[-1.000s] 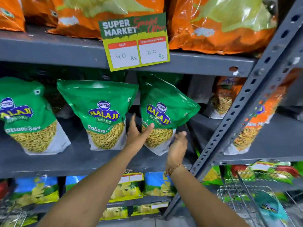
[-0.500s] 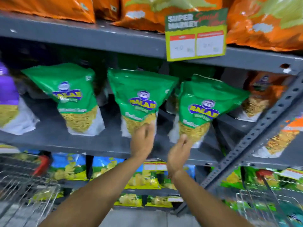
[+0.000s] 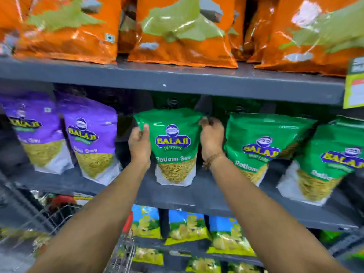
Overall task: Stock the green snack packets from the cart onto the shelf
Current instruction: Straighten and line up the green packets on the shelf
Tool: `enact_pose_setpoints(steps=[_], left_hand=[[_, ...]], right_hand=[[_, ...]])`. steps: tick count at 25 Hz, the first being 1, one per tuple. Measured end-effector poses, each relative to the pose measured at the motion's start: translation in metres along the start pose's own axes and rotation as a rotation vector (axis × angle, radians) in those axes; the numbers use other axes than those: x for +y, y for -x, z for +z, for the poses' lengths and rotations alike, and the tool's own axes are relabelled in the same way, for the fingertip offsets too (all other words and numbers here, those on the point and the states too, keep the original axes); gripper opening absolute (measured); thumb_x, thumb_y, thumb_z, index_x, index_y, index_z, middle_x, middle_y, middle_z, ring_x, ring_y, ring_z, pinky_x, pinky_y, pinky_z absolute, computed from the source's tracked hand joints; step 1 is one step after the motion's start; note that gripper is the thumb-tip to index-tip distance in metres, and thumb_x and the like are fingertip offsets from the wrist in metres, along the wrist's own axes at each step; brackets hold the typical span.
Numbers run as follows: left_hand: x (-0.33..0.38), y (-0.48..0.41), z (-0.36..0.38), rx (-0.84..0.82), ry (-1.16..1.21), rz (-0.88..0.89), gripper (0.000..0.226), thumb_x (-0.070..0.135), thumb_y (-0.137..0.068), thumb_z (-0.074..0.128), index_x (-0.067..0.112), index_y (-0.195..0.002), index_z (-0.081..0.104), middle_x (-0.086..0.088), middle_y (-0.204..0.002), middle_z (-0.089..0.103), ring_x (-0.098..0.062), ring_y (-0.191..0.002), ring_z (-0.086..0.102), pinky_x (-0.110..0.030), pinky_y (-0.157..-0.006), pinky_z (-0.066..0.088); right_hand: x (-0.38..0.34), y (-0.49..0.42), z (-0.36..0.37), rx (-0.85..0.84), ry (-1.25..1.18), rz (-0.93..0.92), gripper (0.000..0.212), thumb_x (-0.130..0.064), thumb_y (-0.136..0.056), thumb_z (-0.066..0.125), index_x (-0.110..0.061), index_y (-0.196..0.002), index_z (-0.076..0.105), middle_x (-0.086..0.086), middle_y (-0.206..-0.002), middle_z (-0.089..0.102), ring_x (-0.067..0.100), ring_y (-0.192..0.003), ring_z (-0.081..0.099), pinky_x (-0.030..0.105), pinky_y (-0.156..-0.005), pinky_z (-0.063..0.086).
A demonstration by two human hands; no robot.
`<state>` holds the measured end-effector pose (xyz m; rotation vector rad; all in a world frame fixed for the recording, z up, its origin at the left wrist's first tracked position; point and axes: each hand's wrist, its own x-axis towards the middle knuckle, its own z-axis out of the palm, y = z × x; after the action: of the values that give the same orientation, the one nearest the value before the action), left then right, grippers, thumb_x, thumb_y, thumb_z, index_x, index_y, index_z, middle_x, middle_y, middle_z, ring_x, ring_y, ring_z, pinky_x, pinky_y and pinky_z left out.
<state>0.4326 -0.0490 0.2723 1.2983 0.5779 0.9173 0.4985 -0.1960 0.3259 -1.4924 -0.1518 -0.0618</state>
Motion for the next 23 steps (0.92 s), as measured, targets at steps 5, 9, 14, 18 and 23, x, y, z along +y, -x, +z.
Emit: enact_pose_setpoints(steps=[5,9,14,18,23], left_hand=[[-0.012,0.016,-0.018,-0.208,-0.042,-0.051,0.033,0.019,-0.093,0.048,0.013,-0.126,0.044,-0.001,-0.114,0.053,-0.007,-0.097,0.054,-0.025,-0.088,0.041],[-0.046,0.03,-0.036,-0.501,-0.309,-0.148,0.049,0.031,-0.074,0.073,0.023,-0.117,0.049,-0.004,-0.119,0.063,-0.022,-0.112,0.058,-0.041,-0.097,0.048],[-0.043,0.039,-0.028,-0.196,-0.277,-0.095,0.06,0.037,-0.066,0.077,0.013,-0.113,0.048,-0.007,-0.111,0.061,-0.027,-0.106,0.059,-0.036,-0.094,0.047],[-0.055,0.108,-0.016,-0.104,-0.488,0.448,0.057,0.071,-0.075,0.044,0.015,-0.088,0.039,-0.018,-0.088,0.051,-0.023,-0.088,0.043,-0.036,-0.081,0.033],[-0.01,0.133,0.109,-0.509,-0.151,0.201,0.05,0.041,-0.087,0.049,0.006,-0.123,0.044,-0.002,-0.114,0.048,-0.009,-0.106,0.046,-0.025,-0.094,0.036]], right_hand=[[0.046,0.036,-0.001,-0.14,-0.114,-0.031,0.015,-0.017,-0.093,0.049,-0.016,-0.107,0.043,-0.007,-0.095,0.053,-0.002,-0.085,0.051,0.005,-0.074,0.043],[0.09,0.061,-0.003,-0.406,0.147,-0.05,0.048,-0.021,-0.066,0.078,-0.037,-0.1,0.047,-0.014,-0.104,0.06,-0.012,-0.091,0.058,0.004,-0.075,0.048],[0.087,0.079,-0.01,-0.268,0.124,-0.055,0.039,-0.028,-0.077,0.072,-0.036,-0.108,0.049,-0.018,-0.105,0.062,-0.012,-0.093,0.058,0.007,-0.079,0.044],[0.08,0.093,-0.07,0.473,0.03,-0.03,0.024,-0.031,-0.093,0.048,-0.022,-0.072,0.042,0.005,-0.075,0.048,0.019,-0.072,0.042,0.029,-0.072,0.033],[0.018,0.009,-0.149,0.505,-0.179,-0.133,0.03,-0.017,-0.097,0.036,0.01,-0.102,0.047,0.005,-0.087,0.041,0.003,-0.061,0.032,0.034,-0.067,0.036]])
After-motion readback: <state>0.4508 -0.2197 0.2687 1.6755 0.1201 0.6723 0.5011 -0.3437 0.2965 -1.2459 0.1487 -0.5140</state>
